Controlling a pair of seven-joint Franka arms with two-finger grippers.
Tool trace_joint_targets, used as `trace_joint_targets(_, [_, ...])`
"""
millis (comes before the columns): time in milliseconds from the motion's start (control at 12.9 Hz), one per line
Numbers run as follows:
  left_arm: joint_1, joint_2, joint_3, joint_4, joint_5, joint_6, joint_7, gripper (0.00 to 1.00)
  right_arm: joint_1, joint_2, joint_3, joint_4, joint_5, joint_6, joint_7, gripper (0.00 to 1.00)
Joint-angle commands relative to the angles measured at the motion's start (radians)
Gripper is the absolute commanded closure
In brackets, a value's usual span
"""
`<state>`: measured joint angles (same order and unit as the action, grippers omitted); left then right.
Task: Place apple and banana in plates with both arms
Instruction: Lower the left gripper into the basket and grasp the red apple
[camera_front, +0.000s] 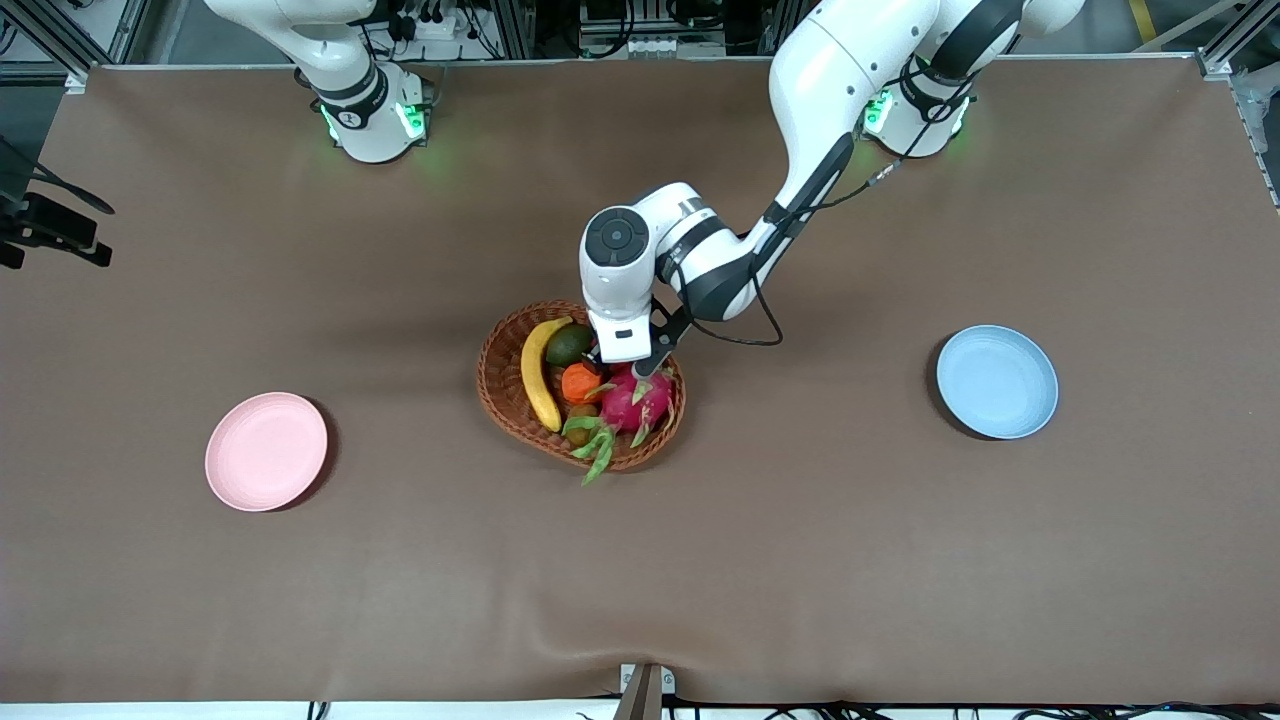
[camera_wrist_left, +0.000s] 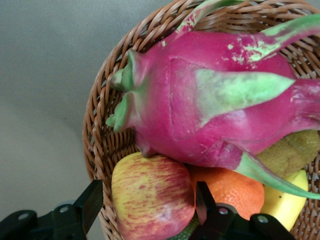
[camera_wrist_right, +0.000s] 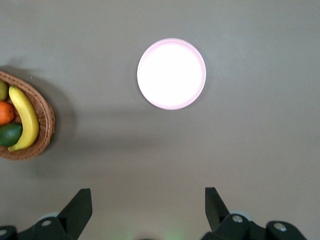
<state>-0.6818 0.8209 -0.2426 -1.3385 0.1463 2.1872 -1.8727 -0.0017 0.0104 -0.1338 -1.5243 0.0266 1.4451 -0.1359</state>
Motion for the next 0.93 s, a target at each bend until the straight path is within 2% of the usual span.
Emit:
trace_joint_targets(0, [-0.016,0.026,0.012,0.035,0.010,0.017,-0.033,0.49,0.000,0.000,-0.003,0.027,0.010,-0.045,0.004,0.00])
trace_joint_targets(155, [-0.016,0.026,0.012,0.035,0.010,0.016,-0.045,0.92,-0.001,-0.003,-0.004,0.027,0.010,-0.046,0.002,0.00])
trace_joint_targets(232, [-0.016,0.024,0.012,0.035,0.010,0.016,-0.045,1.00,-0.001,-0.007,-0.004,0.027,0.010,-0.051,0.002,0.00])
trace_joint_targets(852, [-0.002,-0.074,0.006,0.036,0.004,-0.046,-0.045,1.00,0.008,-0.004,-0.003,-0.003,0.010,-0.046,0.004,0.00])
